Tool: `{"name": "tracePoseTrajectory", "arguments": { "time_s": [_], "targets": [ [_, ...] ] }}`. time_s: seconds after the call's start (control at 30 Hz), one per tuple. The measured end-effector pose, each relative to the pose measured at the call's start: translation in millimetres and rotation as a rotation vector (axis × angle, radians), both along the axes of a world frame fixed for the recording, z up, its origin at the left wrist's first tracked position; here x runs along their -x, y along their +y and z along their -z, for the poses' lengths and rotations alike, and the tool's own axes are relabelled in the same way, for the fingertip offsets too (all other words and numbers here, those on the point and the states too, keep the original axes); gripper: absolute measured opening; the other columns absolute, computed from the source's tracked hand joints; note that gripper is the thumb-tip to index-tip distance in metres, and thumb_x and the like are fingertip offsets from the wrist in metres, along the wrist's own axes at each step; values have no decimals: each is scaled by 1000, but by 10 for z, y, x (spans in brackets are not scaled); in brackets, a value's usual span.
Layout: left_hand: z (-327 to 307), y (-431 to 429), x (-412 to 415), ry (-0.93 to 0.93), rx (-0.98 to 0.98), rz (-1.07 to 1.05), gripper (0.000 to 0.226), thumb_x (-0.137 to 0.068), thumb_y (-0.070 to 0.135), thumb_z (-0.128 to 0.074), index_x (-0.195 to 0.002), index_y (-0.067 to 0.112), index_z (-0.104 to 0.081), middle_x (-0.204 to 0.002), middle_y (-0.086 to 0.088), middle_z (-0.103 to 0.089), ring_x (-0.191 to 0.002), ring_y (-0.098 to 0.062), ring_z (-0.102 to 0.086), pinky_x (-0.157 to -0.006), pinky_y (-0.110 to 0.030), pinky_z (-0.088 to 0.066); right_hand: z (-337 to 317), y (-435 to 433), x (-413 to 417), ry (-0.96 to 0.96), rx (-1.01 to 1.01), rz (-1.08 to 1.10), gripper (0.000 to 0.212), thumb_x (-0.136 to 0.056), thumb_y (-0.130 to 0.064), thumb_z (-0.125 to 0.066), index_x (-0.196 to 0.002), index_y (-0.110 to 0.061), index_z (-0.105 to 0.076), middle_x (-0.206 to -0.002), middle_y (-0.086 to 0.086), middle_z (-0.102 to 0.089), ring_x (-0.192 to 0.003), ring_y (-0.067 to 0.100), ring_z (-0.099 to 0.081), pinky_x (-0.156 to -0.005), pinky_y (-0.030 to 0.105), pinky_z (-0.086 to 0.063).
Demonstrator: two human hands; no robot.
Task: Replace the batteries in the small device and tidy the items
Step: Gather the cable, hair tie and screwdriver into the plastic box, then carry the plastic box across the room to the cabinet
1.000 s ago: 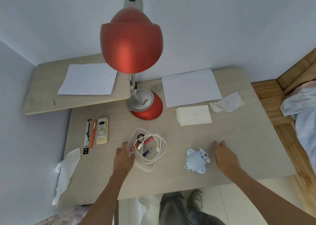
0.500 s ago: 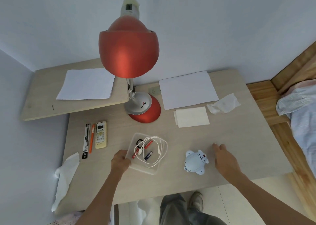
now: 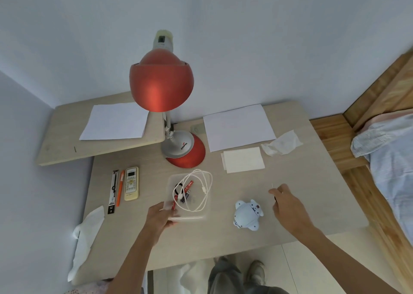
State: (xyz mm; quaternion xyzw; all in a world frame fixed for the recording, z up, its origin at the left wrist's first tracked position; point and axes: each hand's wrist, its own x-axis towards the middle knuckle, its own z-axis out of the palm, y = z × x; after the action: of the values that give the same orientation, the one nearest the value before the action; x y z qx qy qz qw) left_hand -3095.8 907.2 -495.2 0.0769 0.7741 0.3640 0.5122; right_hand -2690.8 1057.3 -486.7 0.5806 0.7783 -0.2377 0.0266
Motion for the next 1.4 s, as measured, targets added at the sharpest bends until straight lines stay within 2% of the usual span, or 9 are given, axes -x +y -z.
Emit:
{"name": "tracePoseTrajectory", "arguments": {
  "time_s": [0.1, 0.27, 0.33, 0.57, 0.7, 0.87, 1.1, 1.23, 1.4],
  "targets": [
    [-201, 77, -101, -4, -54, -13, 26, -86, -7, -76, -107, 7, -82, -105, -20, -81, -100, -39, -78, -79, -45, -67, -201, 18, -9, 104, -14, 16, 41, -96, -2, -60, -135, -14, -65, -123, -1, -50, -69, 22, -66, -68, 39, -60],
    [-515, 212, -291, 63, -83, -31, 29, -88, -8, -74, -113, 3, -79, -110, -22, -79, -99, -41, -78, -78, -47, -68, -584, 34, -19, 357, 16, 116, 38, -96, -1, -64, -127, -23, -69, -116, -10, -54, -75, 8, -67, -77, 27, -58],
    [-667, 246, -407, 75, -94, -22, 29, -88, -7, -73, -115, 2, -78, -112, -22, -78, -98, -40, -78, -78, -48, -69, -767, 32, -34, 467, 44, 173, 38, -95, 0, -67, -119, -29, -69, -116, -8, -58, -76, 8, -69, -75, 31, -61],
    [-1249, 321, -963, 33, -210, 33, 24, -83, -9, -71, -105, -3, -79, -109, -28, -78, -97, -46, -78, -81, -52, -68, -1445, -62, -195, 859, 139, 354, 38, -92, 3, -69, -115, -27, -75, -113, -8, -71, -82, 18, -76, -86, 51, -64],
    [-1517, 406, -1265, 46, -252, 60, 20, -82, -8, -71, -100, -3, -80, -107, -30, -76, -95, -46, -78, -79, -51, -68, -1807, -150, -341, 1019, 237, 422, 35, -94, 2, -68, -117, -23, -76, -113, 0, -76, -84, 24, -80, -95, 50, -63],
    [-1875, 530, -1616, 35, -291, 131, 19, -86, -8, -67, -101, -3, -79, -108, -32, -76, -105, -50, -74, -77, -45, -68, -2119, -238, -534, 1142, 301, 461, 33, -93, 3, -71, -118, -17, -78, -117, 8, -76, -91, 31, -81, -99, 50, -62],
    [-2195, 745, -1939, -13, -346, 305, 20, -87, -9, -66, -102, -4, -79, -100, -24, -81, -101, -44, -77, -79, -45, -68, -2517, -373, -777, 1232, 191, 548, 34, -90, 7, -76, -119, -11, -76, -123, 14, -72, -96, 32, -80, -82, 35, -67],
    [-2350, 903, -2081, -29, -352, 460, 25, -88, -5, -68, -105, 5, -82, -107, -18, -82, -104, -40, -78, -86, -49, -68, -2714, -503, -935, 1270, 100, 640, 34, -91, 7, -76, -121, -10, -76, -124, 18, -72, -97, 34, -80, -89, 45, -66],
    [-2586, 927, -2380, -89, -430, 584, 44, -88, -5, -68, -122, 21, -78, -115, -12, -81, -104, -36, -78, -85, -50, -68, -2884, -934, -1113, 1315, -58, 812, 32, -90, 5, -78, -117, -13, -80, -114, 10, -74, -105, 31, -78, -87, 43, -67]
  ]
}}
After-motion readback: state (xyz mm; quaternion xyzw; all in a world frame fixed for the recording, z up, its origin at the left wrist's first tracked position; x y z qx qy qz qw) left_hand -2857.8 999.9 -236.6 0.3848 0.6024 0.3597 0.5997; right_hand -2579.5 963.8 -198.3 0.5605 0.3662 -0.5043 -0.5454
